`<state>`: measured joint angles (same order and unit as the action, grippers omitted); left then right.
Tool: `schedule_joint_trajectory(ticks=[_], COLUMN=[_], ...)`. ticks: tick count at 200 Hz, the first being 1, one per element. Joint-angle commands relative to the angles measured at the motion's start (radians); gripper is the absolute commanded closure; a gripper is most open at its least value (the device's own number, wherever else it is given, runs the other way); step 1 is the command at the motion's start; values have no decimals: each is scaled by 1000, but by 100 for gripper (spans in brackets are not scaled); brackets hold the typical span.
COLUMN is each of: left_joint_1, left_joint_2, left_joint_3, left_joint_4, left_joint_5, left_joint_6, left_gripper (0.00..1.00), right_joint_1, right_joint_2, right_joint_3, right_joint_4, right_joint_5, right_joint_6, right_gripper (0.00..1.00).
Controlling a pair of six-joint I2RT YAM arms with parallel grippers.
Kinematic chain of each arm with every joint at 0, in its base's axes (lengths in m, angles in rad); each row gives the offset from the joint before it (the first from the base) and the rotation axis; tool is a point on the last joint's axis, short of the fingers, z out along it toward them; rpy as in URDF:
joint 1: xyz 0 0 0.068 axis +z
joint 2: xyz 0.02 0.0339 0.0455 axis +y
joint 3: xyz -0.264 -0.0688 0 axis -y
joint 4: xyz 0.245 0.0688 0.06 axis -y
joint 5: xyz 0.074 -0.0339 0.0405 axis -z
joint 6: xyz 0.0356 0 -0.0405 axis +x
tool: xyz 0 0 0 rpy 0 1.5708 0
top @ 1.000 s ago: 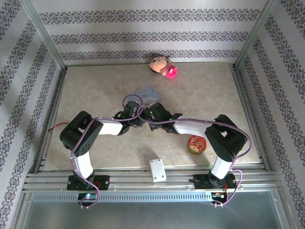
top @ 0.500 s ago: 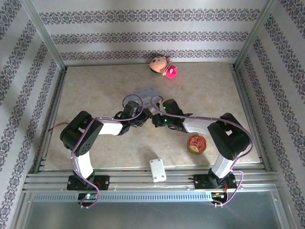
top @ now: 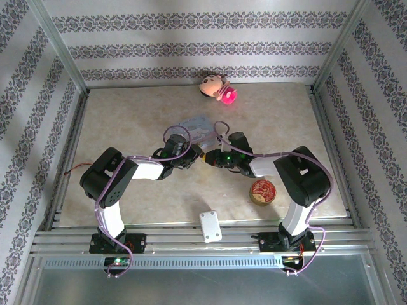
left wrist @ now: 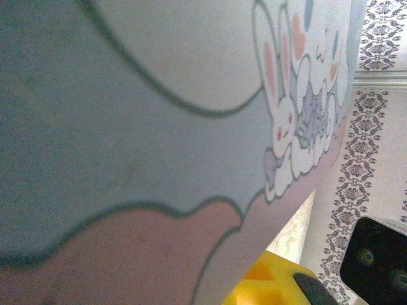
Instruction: Unlock the padlock with the key
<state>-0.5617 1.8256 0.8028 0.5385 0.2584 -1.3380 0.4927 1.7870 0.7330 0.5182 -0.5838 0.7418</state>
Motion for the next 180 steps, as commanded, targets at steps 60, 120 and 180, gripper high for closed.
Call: schedule_joint_trajectory(ticks=[60,120,180], left_joint_1=[-3,-2,-1], left_joint_2=[1,-5,-13], left_joint_3=[-15,-32,-32], left_joint_4=[8,11,12], left_joint_5=[83,81,81], left_joint_6=[-30,-35,-32], left_gripper=[91,90,91], right_joint_1=[-45,-46,-27], right_joint_2=[10,-6,-23], right_joint_3=[-29,-53,-37], right_joint_4=[221,223,131], right_joint_5=[-16,-9,37], right_joint_6=[133,167,134], right_gripper=[100,100,100])
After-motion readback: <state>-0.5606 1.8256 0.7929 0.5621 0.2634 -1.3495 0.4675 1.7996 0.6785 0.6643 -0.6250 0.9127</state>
